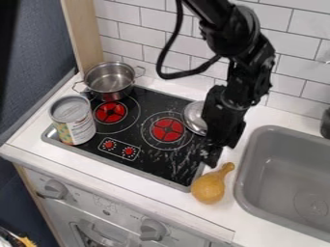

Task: Move the drumstick to the middle of the electric stove

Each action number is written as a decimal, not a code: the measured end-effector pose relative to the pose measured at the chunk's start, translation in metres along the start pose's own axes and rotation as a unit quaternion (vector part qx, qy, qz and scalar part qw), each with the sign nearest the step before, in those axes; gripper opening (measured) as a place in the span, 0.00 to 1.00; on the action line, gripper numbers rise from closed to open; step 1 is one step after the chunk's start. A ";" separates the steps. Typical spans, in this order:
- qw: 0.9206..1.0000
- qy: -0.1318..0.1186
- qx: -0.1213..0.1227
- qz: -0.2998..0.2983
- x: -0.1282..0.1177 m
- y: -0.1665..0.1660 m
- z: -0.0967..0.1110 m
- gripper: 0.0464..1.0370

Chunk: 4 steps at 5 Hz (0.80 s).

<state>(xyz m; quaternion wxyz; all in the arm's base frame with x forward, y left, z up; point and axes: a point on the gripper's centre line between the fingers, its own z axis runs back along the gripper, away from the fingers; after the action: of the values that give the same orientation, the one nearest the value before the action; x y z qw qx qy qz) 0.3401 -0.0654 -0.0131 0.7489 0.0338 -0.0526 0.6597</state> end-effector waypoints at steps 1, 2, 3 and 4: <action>0.992 0.043 -0.030 0.114 -0.010 -0.001 0.013 0.96; 0.980 0.051 -0.035 0.187 -0.020 0.001 0.013 0.96; 0.960 0.048 -0.035 0.275 -0.027 0.001 0.014 0.96; 0.947 0.050 -0.033 0.315 -0.028 0.001 0.008 0.96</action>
<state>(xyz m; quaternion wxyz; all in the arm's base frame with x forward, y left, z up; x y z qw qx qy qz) 0.3350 -0.0942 -0.0083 0.5051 -0.0421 -0.0447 0.8609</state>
